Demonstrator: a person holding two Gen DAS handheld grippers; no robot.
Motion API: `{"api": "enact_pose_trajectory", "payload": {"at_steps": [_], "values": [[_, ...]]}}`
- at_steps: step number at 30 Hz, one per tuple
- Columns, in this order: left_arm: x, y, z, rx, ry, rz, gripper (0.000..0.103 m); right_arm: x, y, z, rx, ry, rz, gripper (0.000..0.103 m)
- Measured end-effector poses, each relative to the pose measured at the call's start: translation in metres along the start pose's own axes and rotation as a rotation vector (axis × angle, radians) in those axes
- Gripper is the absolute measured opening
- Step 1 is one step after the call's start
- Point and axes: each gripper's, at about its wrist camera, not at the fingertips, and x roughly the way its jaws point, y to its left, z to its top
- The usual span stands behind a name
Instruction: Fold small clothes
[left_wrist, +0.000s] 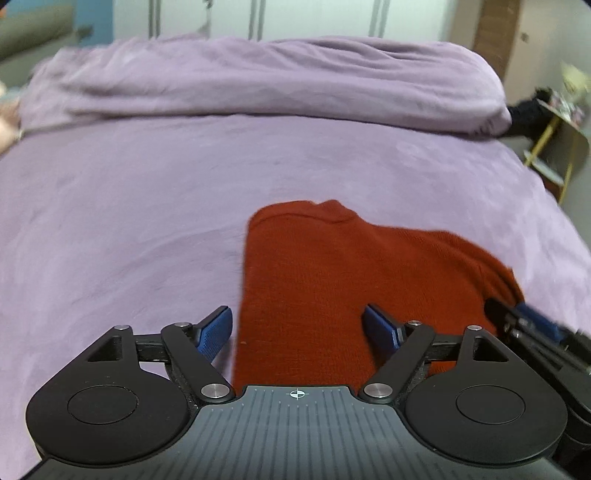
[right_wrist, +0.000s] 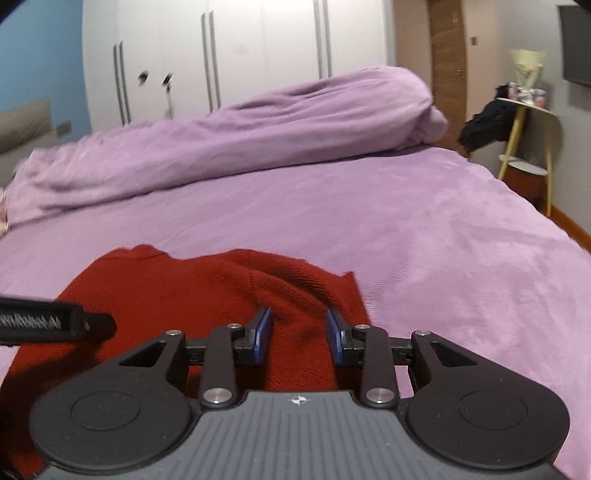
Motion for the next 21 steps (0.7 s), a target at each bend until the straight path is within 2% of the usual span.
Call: {"api": "enact_pose_trajectory", "payload": {"at_steps": [4,6,7,10,12,14,17,19,21], "values": [[0.006,-0.005,-0.004,0.008,-0.025,0.011,0.086,0.001,0.002,-0.007,-0.055,-0.04,-0.052,0.032],[0.009,-0.003,-0.006,-0.008,-0.024,0.006,0.087,0.005,-0.001,-0.005,-0.039,-0.032,-0.062,0.044],[0.009,-0.001,-0.007,-0.011,-0.026,0.004,0.088,0.006,-0.004,-0.005,-0.026,-0.024,-0.076,0.054],[0.01,0.002,-0.008,-0.021,-0.024,0.01,0.091,0.011,-0.018,-0.002,0.068,0.007,-0.059,0.063],[0.011,0.001,-0.007,-0.023,-0.024,0.014,0.092,0.012,-0.02,-0.001,0.081,0.018,-0.059,0.067],[0.008,0.003,-0.007,-0.031,-0.029,0.014,0.093,0.012,-0.018,0.0,0.072,0.029,-0.071,0.074],[-0.005,0.018,-0.005,-0.043,-0.014,-0.043,0.093,0.007,-0.022,0.008,0.098,0.089,-0.065,0.081],[-0.02,0.039,-0.004,-0.081,0.013,-0.097,0.093,-0.011,-0.035,0.01,0.153,0.13,-0.009,0.081],[-0.045,0.067,-0.015,-0.153,0.021,-0.182,0.093,-0.044,-0.05,-0.001,0.205,0.13,0.039,0.082]]}}
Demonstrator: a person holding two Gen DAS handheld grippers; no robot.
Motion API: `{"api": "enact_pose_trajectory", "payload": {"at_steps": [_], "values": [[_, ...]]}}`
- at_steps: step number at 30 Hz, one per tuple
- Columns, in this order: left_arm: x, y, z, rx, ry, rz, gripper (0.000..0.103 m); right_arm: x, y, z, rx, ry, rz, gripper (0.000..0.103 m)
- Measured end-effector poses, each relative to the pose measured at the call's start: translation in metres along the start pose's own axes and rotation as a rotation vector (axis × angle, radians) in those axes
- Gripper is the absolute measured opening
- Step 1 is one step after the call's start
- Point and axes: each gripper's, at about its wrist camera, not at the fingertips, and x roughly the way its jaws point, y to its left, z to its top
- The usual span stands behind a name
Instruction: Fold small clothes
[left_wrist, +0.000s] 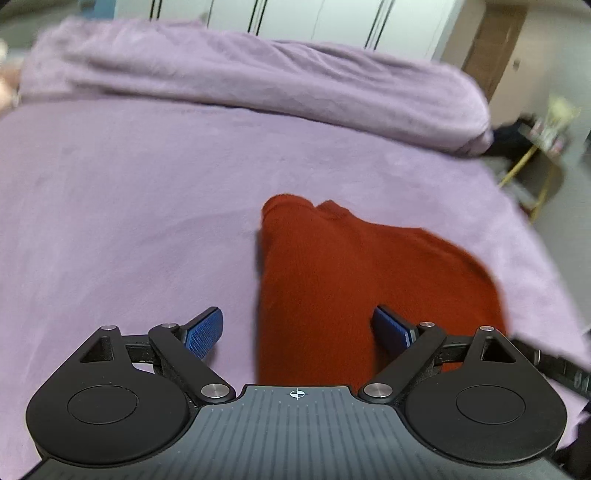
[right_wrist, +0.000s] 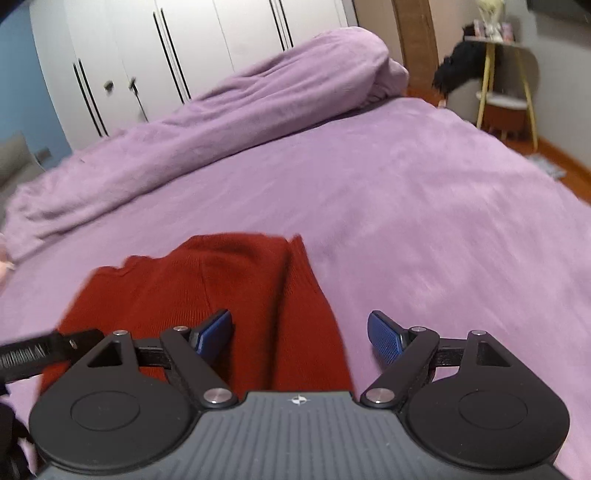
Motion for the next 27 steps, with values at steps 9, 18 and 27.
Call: {"api": "enact_pose_trajectory", "payload": {"at_steps": [9,18,27], "values": [[-0.065,0.069,-0.078,-0.504,0.171,-0.361,0.091,-0.087,-0.072,-0.101,0.586,0.101,0.329,0.061],[-0.025,0.072,-0.087,-0.814,0.184,-0.47,0.081,-0.038,-0.048,-0.108,0.754,0.126,0.448,0.047],[-0.03,0.073,-0.077,-0.798,0.184,-0.415,0.055,-0.025,-0.065,-0.122,0.946,0.125,0.557,0.01]]}}
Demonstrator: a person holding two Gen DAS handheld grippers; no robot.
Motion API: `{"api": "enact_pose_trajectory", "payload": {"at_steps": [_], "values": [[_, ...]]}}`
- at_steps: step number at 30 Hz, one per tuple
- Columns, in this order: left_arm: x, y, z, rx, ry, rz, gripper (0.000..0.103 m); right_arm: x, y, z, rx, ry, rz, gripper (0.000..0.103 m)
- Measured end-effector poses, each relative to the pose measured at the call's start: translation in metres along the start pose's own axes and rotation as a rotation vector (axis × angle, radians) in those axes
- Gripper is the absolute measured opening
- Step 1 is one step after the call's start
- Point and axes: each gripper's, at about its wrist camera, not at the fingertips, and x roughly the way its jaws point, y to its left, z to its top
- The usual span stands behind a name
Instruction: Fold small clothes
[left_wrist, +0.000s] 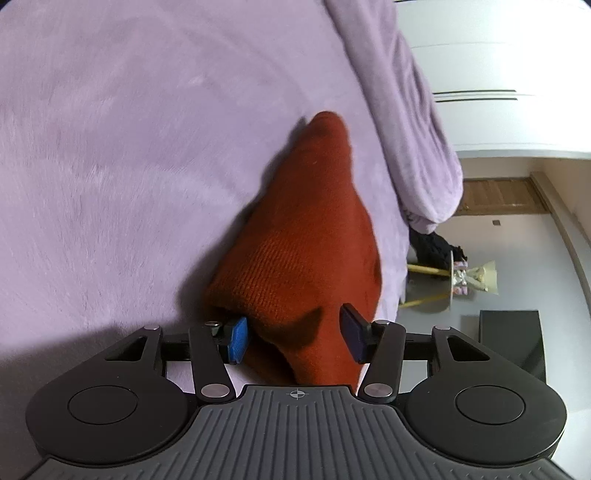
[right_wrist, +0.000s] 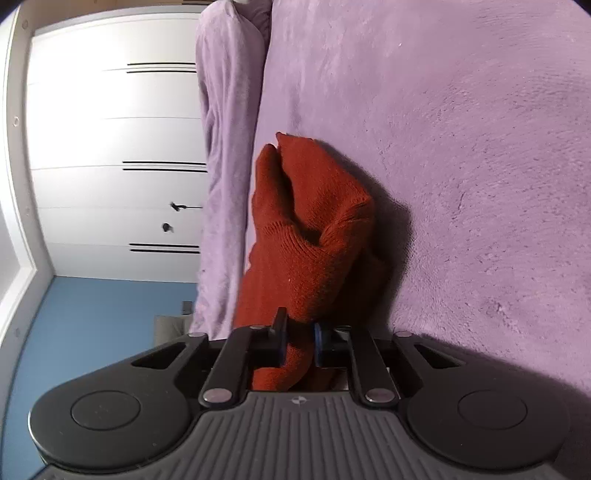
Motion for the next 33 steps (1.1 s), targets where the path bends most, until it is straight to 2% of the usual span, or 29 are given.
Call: {"api": "enact_pose_trajectory", "payload": {"at_steps": [2,4,6,8,9,11,12,13,14,15,16,17,18,20,23,24,27,29,30,31,32,33], "values": [[0.002,-0.002,0.002,0.028,0.0,0.029,0.051,-0.001,0.0,-0.001,0.006,-0.015,0.008,0.009],[0.002,-0.006,0.003,0.055,0.004,0.062,0.037,0.001,0.003,-0.001,0.011,-0.013,0.019,0.008],[-0.007,-0.01,0.002,0.116,-0.007,0.073,0.032,-0.004,0.009,-0.001,-0.01,-0.023,0.049,0.008],[-0.012,-0.016,0.002,0.215,0.005,0.117,0.027,-0.013,0.016,-0.001,-0.086,-0.04,-0.009,0.008],[-0.015,-0.018,0.002,0.252,0.02,0.142,0.027,-0.013,0.022,0.0,-0.168,-0.039,-0.095,0.008],[-0.023,-0.022,0.004,0.334,0.06,0.177,0.03,-0.015,0.026,0.003,-0.289,-0.026,-0.186,0.012],[-0.027,-0.025,0.005,0.376,0.058,0.202,0.044,-0.018,0.031,0.005,-0.361,-0.011,-0.22,0.015],[-0.034,-0.029,0.007,0.436,0.043,0.236,0.058,-0.021,0.036,0.006,-0.42,-0.006,-0.248,0.022],[-0.041,-0.033,0.01,0.502,0.021,0.262,0.062,-0.025,0.042,0.009,-0.483,-0.009,-0.274,0.03],[-0.045,-0.037,0.014,0.543,0.007,0.256,0.068,-0.03,0.048,0.014,-0.54,-0.01,-0.291,0.04],[-0.046,-0.039,0.019,0.568,0.005,0.236,0.078,-0.033,0.051,0.02,-0.567,-0.014,-0.297,0.063],[-0.043,-0.041,0.025,0.575,0.017,0.203,0.081,-0.035,0.053,0.029,-0.583,-0.018,-0.299,0.085],[-0.037,-0.042,0.031,0.576,0.036,0.161,0.088,-0.033,0.055,0.038,-0.579,-0.002,-0.299,0.088],[-0.016,-0.042,0.044,0.56,0.086,0.111,0.09,-0.022,0.055,0.058,-0.554,0.052,-0.262,0.088],[0.025,-0.042,0.059,0.568,0.18,0.143,0.088,0.012,0.057,0.085,-0.508,0.139,-0.228,0.087],[0.033,-0.042,0.061,0.575,0.188,0.158,0.088,0.024,0.057,0.09,-0.514,0.173,-0.213,0.087],[0.049,-0.041,0.066,0.587,0.19,0.11,0.088,0.052,0.057,0.1,-0.515,0.24,-0.182,0.086],[0.059,-0.045,0.065,0.583,0.19,0.08,0.084,0.067,0.056,0.104,-0.494,0.274,-0.141,0.075],[0.064,-0.047,0.065,0.589,0.186,0.089,0.078,0.077,0.055,0.105,-0.474,0.299,-0.122,0.072],[0.069,-0.049,0.065,0.59,0.18,0.101,0.075,0.087,0.055,0.107,-0.462,0.312,-0.126,0.064],[0.074,-0.05,0.066,0.588,0.176,0.104,0.072,0.096,0.055,0.105,-0.464,0.316,-0.139,0.051],[0.078,-0.05,0.066,0.587,0.176,0.115,0.064,0.104,0.054,0.102,-0.471,0.32,-0.151,0.047]]}}
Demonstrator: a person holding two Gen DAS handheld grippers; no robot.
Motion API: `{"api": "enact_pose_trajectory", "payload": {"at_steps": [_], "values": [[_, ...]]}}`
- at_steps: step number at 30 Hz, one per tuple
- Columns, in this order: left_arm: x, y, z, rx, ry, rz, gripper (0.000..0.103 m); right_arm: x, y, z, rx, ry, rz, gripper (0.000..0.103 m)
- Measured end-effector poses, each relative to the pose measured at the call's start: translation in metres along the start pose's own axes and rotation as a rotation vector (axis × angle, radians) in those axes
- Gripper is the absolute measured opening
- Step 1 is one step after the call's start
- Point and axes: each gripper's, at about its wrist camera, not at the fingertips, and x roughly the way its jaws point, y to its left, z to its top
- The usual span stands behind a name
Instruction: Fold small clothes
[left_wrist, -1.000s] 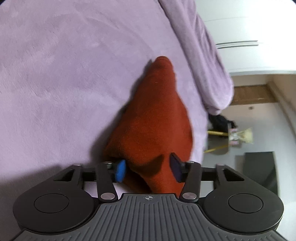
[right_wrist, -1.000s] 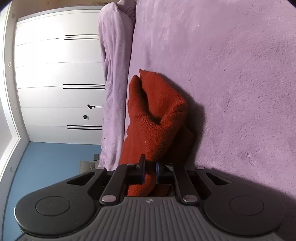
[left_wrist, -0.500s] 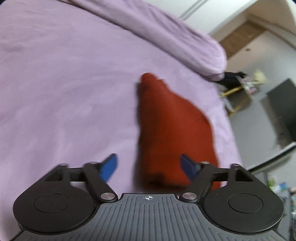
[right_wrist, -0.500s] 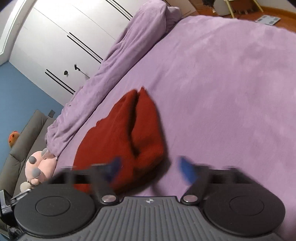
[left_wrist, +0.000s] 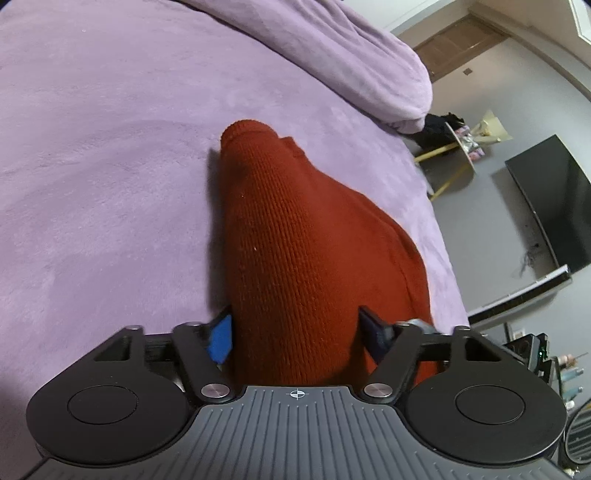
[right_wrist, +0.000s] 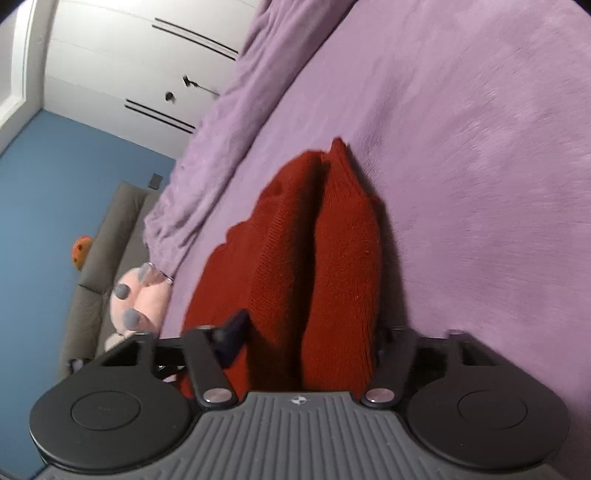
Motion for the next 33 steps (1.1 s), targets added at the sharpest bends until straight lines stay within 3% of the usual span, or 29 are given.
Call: {"api": "enact_pose_trajectory", "payload": {"at_steps": [2,4,9,12,14,15,17,19,21,24,26,29,33], "values": [[-0.002,-0.001,0.003,-0.013,0.0,0.014,0.055,0.01,0.008,-0.004,-0.004,-0.009,-0.028,0.039],[-0.013,-0.005,0.004,-0.017,-0.008,0.013,0.05,0.014,0.021,-0.01,-0.027,-0.021,-0.045,0.037],[-0.072,-0.019,-0.002,0.011,-0.038,-0.006,0.049,0.011,0.046,-0.031,0.046,0.014,0.104,0.036],[-0.118,-0.01,-0.019,0.021,-0.046,0.06,0.051,0.018,0.058,-0.061,0.079,0.085,0.164,0.036],[-0.138,0.002,-0.036,0.022,-0.018,0.147,0.055,0.026,0.064,-0.086,0.079,0.132,0.177,0.037],[-0.144,0.01,-0.045,0.025,0.007,0.219,0.058,0.03,0.069,-0.099,0.051,0.15,0.155,0.04],[-0.154,0.019,-0.057,0.046,0.019,0.325,0.055,0.031,0.08,-0.12,-0.026,0.152,0.059,0.056],[-0.169,0.019,-0.061,0.069,-0.037,0.346,0.066,0.02,0.094,-0.128,-0.104,0.098,-0.037,0.058],[-0.18,0.014,-0.055,0.081,-0.116,0.397,0.066,0.004,0.116,-0.128,-0.182,0.0,-0.137,0.062],[-0.17,0.003,-0.042,0.097,-0.215,0.444,0.072,-0.002,0.157,-0.125,-0.337,-0.121,-0.256,0.062],[-0.144,-0.005,-0.031,0.118,-0.221,0.462,0.074,0.019,0.184,-0.124,-0.447,-0.11,-0.297,0.051],[-0.102,-0.01,-0.022,0.177,-0.167,0.519,0.074,0.066,0.209,-0.127,-0.613,-0.087,-0.404,0.045],[-0.065,-0.009,-0.017,0.228,-0.18,0.562,0.078,0.099,0.208,-0.123,-0.719,-0.082,-0.542,0.04]]}}
